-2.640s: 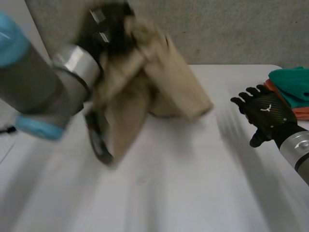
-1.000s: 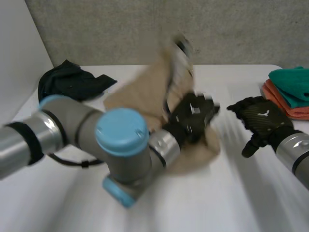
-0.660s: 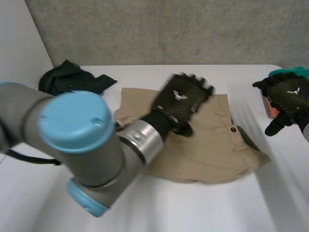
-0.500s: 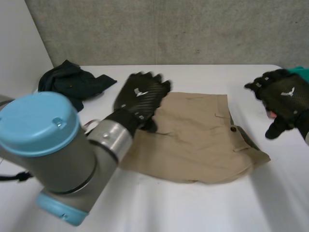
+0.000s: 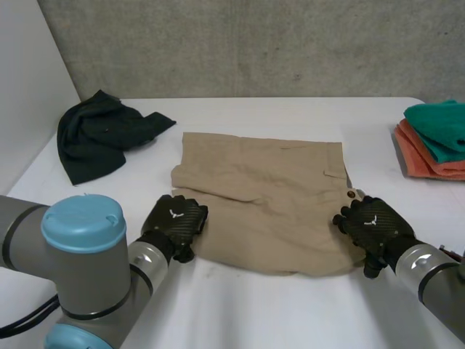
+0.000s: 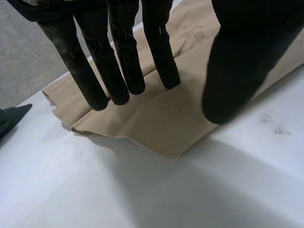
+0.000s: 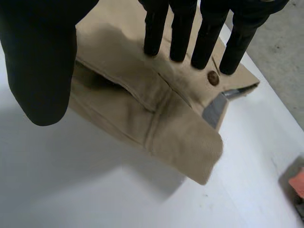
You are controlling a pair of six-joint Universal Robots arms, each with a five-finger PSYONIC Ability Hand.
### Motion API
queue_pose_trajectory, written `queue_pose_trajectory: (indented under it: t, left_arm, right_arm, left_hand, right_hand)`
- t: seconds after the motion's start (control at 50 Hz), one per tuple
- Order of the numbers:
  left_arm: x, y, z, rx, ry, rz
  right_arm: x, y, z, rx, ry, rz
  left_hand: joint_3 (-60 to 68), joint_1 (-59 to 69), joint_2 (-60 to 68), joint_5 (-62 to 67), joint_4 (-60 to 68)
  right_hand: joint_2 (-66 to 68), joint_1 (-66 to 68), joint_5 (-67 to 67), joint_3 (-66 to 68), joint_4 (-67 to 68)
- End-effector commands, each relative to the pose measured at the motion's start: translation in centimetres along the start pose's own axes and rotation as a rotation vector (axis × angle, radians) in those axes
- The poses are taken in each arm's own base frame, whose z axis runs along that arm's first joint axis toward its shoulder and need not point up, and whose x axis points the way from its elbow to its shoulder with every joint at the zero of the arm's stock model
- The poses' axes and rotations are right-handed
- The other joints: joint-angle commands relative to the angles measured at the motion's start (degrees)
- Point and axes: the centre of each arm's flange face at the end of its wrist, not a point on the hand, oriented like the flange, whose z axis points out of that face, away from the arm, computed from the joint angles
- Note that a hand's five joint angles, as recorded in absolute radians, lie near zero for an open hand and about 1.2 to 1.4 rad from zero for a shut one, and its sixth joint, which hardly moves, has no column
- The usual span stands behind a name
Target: Fold the laundry.
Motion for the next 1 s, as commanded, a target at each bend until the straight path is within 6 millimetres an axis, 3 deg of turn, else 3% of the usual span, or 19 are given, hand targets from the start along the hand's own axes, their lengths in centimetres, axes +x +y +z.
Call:
queue_pose_trajectory:
  t: [0.02,0.04,0.1,0.22,0.28,0.36,0.46,0.56,0.6,0.62,0.66,0.76,0.86,1.0]
  left_arm:
    - [0.4,0.4,0.4,0.01,0.002,0.002]
    - [0.2,0.2,0.4,0.016,-0.006,0.002]
    - [0.1,-0.4,0.0,0.032,-0.012,0.002]
    - [-2.1,-7.4,-3.9,0.258,-0.077,-0.011]
    - [-3.1,-9.8,-6.1,0.327,-0.1,-0.014]
    - [-3.7,-11.2,-8.5,0.31,-0.097,-0.012]
    - [-3.5,-10.1,-9.9,0.161,-0.056,-0.002]
    - [-3.1,-8.5,-9.1,0.116,-0.041,-0.017]
    - [-2.3,-7.2,-8.0,0.114,-0.03,-0.011]
    - [-2.0,-6.7,-7.6,0.115,-0.026,-0.007]
    - [-1.6,-6.1,-7.0,0.122,-0.022,-0.005]
    - [0.5,-4.0,-5.8,0.102,0.029,0.007]
    - [2.0,-3.0,-5.8,0.07,0.074,0.023]
    - [2.9,-1.0,-3.9,-0.005,0.098,0.031]
  right_arm:
    - [0.8,0.0,1.0,0.03,0.054,-0.031]
    - [0.8,-0.1,1.1,0.046,0.06,-0.037]
    - [1.1,-0.4,1.0,0.06,0.081,-0.045]
    - [3.4,-4.2,-1.9,0.156,0.179,-0.081]
    - [3.4,-4.7,-2.9,0.132,0.147,-0.069]
    - [3.5,-5.8,-4.7,0.084,0.088,-0.052]
    - [3.6,-7.3,-6.8,0.042,0.008,-0.026]
    - [3.0,-7.4,-6.9,0.053,-0.041,-0.003]
    - [3.1,-6.8,-5.3,0.052,-0.04,0.044]
    - [3.2,-6.5,-4.5,0.052,-0.039,0.072]
    - [3.5,-5.6,-1.9,0.053,-0.028,0.167]
    - [4.7,-4.3,1.7,0.023,0.038,0.288]
    - [4.9,-3.0,3.2,-0.047,0.081,0.302]
    - [4.4,-2.9,3.6,-0.03,0.106,0.295]
  left_hand:
    - [30.5,29.0,30.4,30.6,30.3]
    - [30.5,29.1,30.4,30.6,30.4]
    - [30.5,29.1,30.4,30.6,30.4]
    - [30.5,29.1,30.4,30.6,30.4]
    - [30.5,29.1,30.4,30.6,30.4]
    - [30.5,29.1,30.4,30.6,30.4]
    - [30.5,29.1,30.4,30.6,30.4]
    - [26.2,24.8,26.1,26.3,26.1]
    - [-4.4,-5.9,-4.6,-4.3,-4.6]
    - [-8.8,-10.2,-8.9,-8.7,-8.9]
    - [-9.0,-10.4,-9.1,-8.9,-9.1]
    - [-5.8,-7.3,-5.9,-5.7,-6.0]
    - [4.4,3.0,4.3,4.6,4.3]
    - [-4.1,-5.6,-4.2,-4.0,-4.3]
  right_hand:
    - [41.6,39.1,38.5,38.9,39.0]
    - [60.2,57.6,57.1,57.5,57.6]
    - [60.4,57.8,57.3,57.7,57.8]
    - [60.4,57.8,57.3,57.7,57.8]
    - [60.4,57.8,57.3,57.7,57.8]
    - [60.4,57.8,57.3,57.7,57.8]
    - [60.4,57.8,57.3,57.7,57.8]
    - [60.4,57.8,57.3,57.7,57.8]
    - [60.4,57.8,57.3,57.7,57.8]
    - [60.4,57.8,57.3,57.7,57.8]
    - [60.4,57.8,57.3,57.7,57.8]
    - [60.4,57.8,57.3,57.7,57.8]
    - [60.4,57.8,57.3,57.7,57.8]
    - [60.4,57.8,57.3,57.7,57.8]
